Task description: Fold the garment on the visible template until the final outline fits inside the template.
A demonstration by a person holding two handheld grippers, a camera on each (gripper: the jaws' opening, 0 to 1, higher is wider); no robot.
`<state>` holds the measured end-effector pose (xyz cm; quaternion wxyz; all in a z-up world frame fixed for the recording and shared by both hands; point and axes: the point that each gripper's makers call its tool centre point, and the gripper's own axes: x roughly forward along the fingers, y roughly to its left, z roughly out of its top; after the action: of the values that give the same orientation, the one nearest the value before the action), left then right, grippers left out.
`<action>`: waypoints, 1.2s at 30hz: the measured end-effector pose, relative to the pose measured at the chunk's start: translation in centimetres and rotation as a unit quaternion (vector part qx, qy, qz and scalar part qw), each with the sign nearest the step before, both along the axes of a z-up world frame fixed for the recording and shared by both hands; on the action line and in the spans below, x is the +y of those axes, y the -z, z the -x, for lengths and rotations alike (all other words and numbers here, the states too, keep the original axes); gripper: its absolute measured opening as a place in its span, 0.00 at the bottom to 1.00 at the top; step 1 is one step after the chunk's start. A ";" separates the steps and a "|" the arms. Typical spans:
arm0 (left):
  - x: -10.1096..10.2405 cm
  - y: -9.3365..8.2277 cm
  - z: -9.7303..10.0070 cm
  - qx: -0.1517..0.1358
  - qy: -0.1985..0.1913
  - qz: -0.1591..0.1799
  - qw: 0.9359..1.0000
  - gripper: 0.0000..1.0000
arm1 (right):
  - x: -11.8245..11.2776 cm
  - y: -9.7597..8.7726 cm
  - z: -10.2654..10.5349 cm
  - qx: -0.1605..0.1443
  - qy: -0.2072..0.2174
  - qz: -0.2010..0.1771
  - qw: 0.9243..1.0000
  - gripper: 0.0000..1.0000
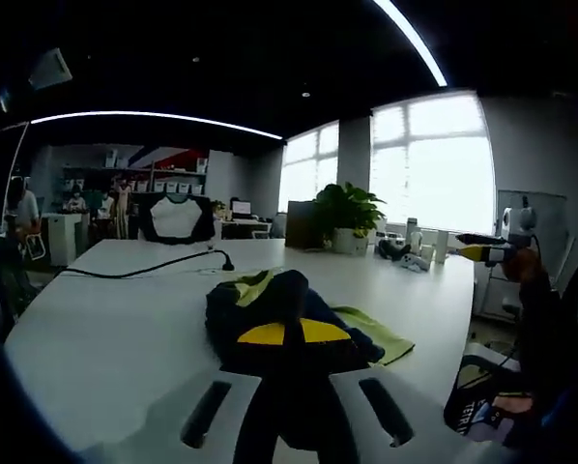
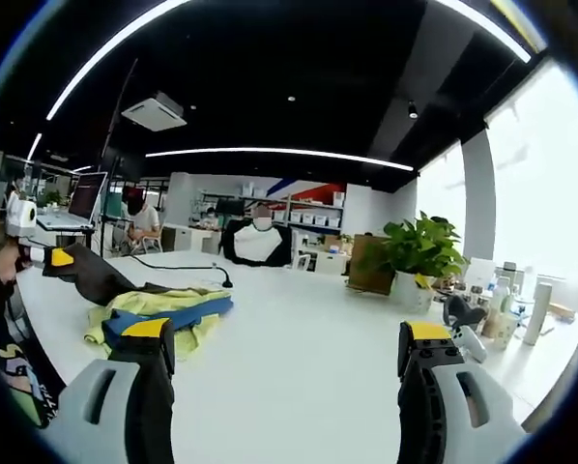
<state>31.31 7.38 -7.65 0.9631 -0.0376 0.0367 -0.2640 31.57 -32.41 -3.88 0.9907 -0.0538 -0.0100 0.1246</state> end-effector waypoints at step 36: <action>12.2 0.4 -1.8 0.023 -0.157 0.027 0.987 0.02 | 0.5 2.4 -0.9 0.050 -0.006 0.042 0.998 0.98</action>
<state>33.13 19.57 -8.00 0.9901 -0.0753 0.0457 -0.1090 32.47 -31.93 -6.28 0.9861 -0.0885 0.0446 0.1332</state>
